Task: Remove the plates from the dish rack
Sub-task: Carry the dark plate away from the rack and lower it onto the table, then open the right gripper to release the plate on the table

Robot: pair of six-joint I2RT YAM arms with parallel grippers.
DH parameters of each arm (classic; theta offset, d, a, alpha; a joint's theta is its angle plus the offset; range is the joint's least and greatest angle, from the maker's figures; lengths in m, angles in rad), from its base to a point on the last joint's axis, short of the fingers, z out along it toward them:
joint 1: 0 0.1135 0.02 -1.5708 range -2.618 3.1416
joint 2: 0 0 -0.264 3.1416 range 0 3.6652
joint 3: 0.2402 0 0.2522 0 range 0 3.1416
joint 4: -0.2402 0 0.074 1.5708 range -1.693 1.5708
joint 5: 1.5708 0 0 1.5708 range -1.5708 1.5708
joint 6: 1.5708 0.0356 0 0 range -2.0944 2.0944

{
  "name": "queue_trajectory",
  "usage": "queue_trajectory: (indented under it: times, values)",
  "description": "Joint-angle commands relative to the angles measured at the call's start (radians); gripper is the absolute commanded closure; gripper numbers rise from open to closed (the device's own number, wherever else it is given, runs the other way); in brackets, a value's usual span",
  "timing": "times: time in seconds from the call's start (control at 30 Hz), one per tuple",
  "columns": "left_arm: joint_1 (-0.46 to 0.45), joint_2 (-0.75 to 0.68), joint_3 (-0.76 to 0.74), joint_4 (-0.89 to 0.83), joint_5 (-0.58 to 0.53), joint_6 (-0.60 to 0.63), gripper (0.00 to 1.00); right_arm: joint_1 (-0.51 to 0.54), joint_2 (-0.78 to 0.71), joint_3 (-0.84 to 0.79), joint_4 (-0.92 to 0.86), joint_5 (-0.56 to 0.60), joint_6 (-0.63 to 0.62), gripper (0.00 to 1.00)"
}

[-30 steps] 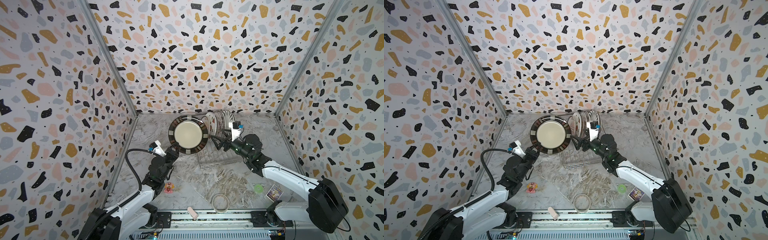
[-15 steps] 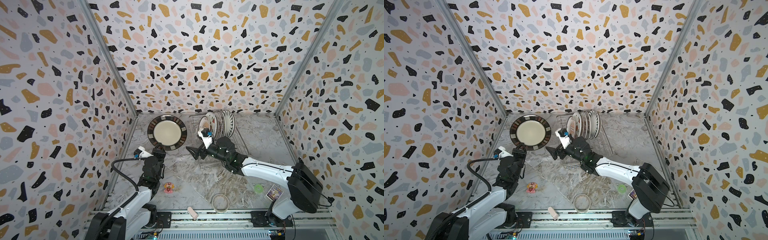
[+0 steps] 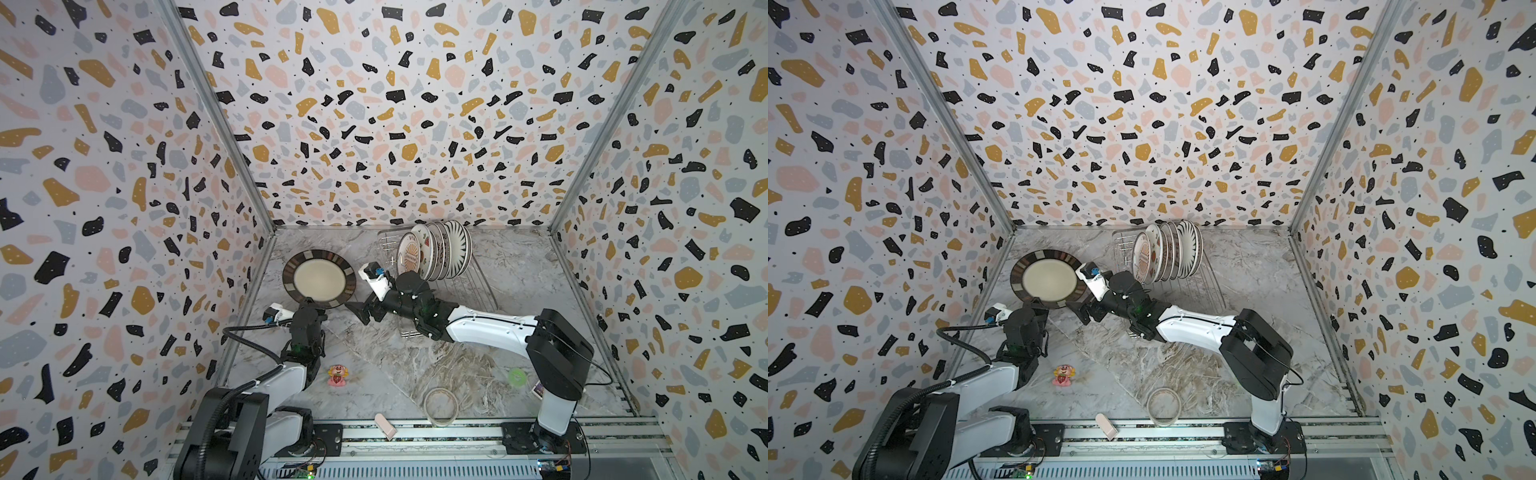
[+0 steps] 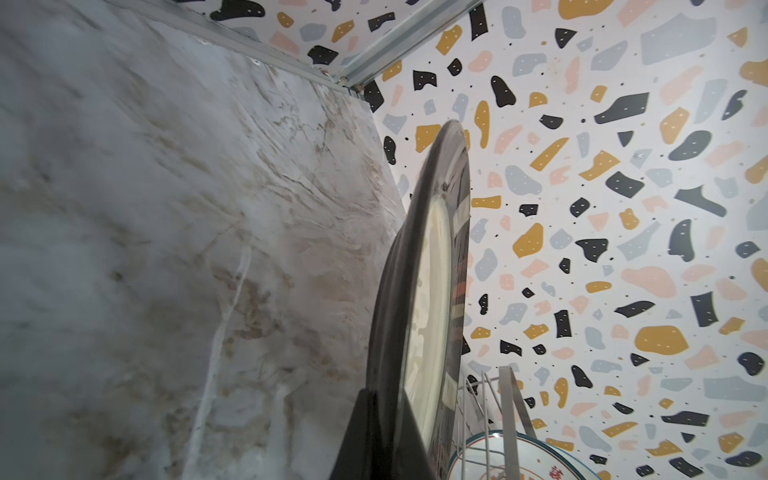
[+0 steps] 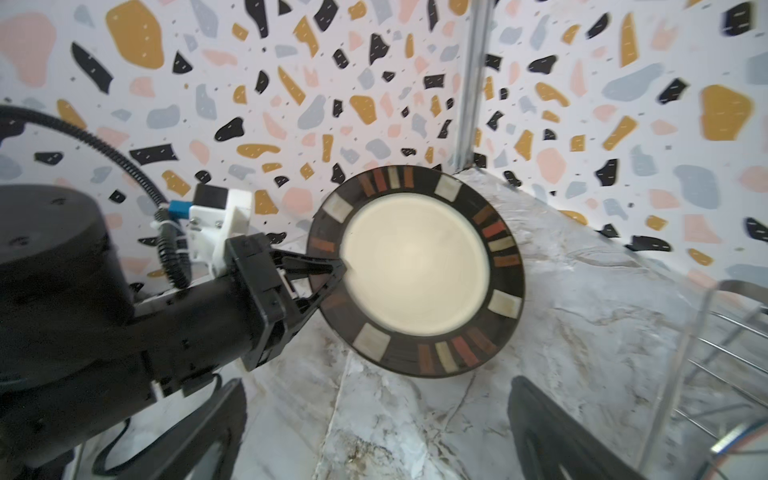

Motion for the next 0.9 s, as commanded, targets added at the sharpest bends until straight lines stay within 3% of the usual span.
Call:
queue_trajectory:
  times: [0.0,0.27,0.43,0.87]
  values:
    - [0.011,0.005,0.07,0.27,-0.053,-0.019,1.0,0.01,0.035,0.084,-0.055,-0.059,-0.043,0.01]
    - [0.039,0.125,0.122,0.278,-0.067,-0.01,1.0,0.01,0.139,0.204,-0.132,-0.03,-0.038,0.01]
    - [0.083,0.244,0.163,0.334,0.017,-0.045,1.0,0.009,0.167,0.219,-0.118,-0.052,-0.049,0.01]
    - [0.1,0.472,0.263,0.378,0.022,-0.063,1.0,-0.008,0.264,0.345,-0.229,-0.037,-0.054,0.0]
